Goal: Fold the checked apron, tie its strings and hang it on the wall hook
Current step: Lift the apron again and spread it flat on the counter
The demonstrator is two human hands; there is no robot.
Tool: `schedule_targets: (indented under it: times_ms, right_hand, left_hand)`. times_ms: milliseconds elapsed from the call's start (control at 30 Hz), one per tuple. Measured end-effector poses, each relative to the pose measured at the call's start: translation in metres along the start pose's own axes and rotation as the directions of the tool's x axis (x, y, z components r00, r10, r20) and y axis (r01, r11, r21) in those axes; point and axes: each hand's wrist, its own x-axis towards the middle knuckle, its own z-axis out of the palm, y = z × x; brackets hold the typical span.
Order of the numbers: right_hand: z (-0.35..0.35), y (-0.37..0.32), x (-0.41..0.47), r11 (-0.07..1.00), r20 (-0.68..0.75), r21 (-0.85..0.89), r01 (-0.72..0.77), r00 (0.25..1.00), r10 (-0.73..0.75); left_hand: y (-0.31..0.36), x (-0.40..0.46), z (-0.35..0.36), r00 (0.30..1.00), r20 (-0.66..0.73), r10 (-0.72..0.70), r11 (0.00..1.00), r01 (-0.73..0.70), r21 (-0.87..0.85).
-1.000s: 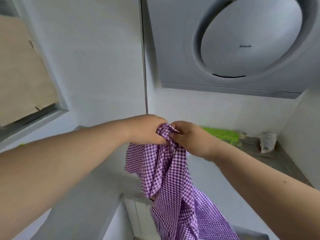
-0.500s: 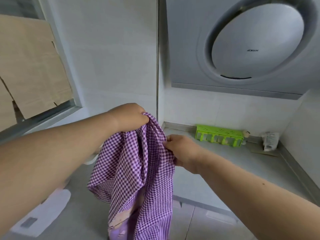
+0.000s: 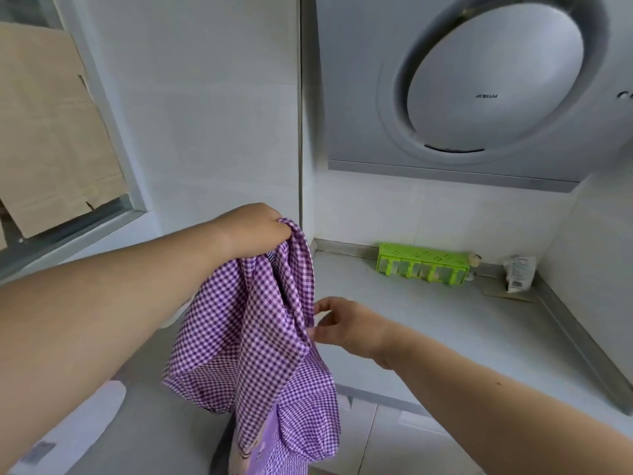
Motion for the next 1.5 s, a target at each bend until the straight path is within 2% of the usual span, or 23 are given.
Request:
schedule_targets:
  times_ms: [100, 300, 367, 467, 600, 700, 800, 967, 1100, 1167, 1233, 1300, 1400, 1433, 1500]
  right_hand:
    - [0.002, 0.017, 0.006, 0.993, -0.034, -0.121, -0.012, 0.999, 0.008]
    - [0.005, 0.040, 0.018, 0.988, -0.141, -0.144, -0.062, 0.989, 0.041]
    - [0.003, 0.048, 0.022, 0.984, -0.103, -0.152, -0.091, 0.992, 0.075]
    - [-0.001, 0.064, 0.023, 0.989, 0.028, -0.024, -0.146, 0.989, 0.147]
    - [-0.002, 0.085, 0.022, 0.963, 0.063, 0.115, -0.244, 0.969, 0.238]
    - [0.002, 0.097, 0.022, 0.958, 0.084, 0.160, -0.237, 0.970, 0.226]
    - [0.009, 0.104, 0.025, 0.981, 0.080, 0.086, -0.175, 0.982, 0.169]
    - [0.029, 0.095, 0.031, 0.989, -0.008, 0.101, -0.107, 0.994, 0.108]
    - [0.042, 0.085, 0.036, 0.972, -0.028, 0.222, -0.080, 0.996, 0.088]
    - [0.041, 0.084, 0.042, 0.982, -0.186, 0.183, -0.053, 0.979, 0.087]
    - [0.034, 0.091, 0.050, 0.990, -0.304, 0.056, -0.128, 0.942, 0.139]
    - [0.027, 0.096, 0.050, 0.973, -0.264, 0.077, -0.220, 0.936, 0.232]
    - [0.014, 0.106, 0.040, 0.896, -0.118, 0.308, -0.319, 0.922, 0.368]
    - [0.012, 0.109, 0.035, 0.871, -0.052, 0.364, -0.331, 0.926, 0.374]
    - [0.013, 0.118, 0.029, 0.881, 0.054, 0.342, -0.327, 0.943, 0.329]
  left_hand:
    - [0.004, 0.003, 0.001, 1.000, -0.004, 0.018, 1.000, -0.018, -0.007]
    - [0.006, 0.002, 0.003, 0.999, 0.037, 0.035, 0.999, -0.035, 0.000]
    - [0.003, 0.003, 0.005, 0.998, 0.045, 0.041, 0.999, -0.042, 0.016]
    - [-0.004, 0.007, 0.006, 0.999, 0.045, 0.027, 0.999, -0.028, 0.028]
    - [-0.013, 0.010, 0.005, 1.000, 0.031, -0.003, 1.000, 0.002, 0.013]
    - [-0.018, 0.013, 0.005, 0.999, 0.032, -0.023, 1.000, 0.023, -0.002]
    - [-0.020, 0.017, 0.009, 0.999, 0.039, -0.034, 0.999, 0.035, -0.033]
    - [-0.015, 0.022, 0.021, 0.998, 0.061, -0.024, 0.999, 0.026, -0.046]
    - [-0.009, 0.027, 0.032, 0.999, 0.034, 0.000, 0.999, -0.001, 0.033]
    - [-0.008, 0.028, 0.034, 0.999, 0.032, 0.007, 0.998, -0.009, 0.067]
    - [-0.007, 0.030, 0.037, 0.999, 0.046, 0.015, 0.997, -0.019, 0.080]
    - [-0.007, 0.031, 0.041, 0.998, 0.067, 0.019, 0.996, -0.025, 0.083]
    - [-0.007, 0.037, 0.048, 0.996, 0.080, 0.034, 0.997, -0.039, 0.069]
    - [-0.008, 0.040, 0.049, 0.996, 0.077, 0.034, 0.997, -0.039, 0.059]
    - [-0.008, 0.048, 0.052, 0.997, 0.068, 0.030, 0.999, -0.033, 0.033]
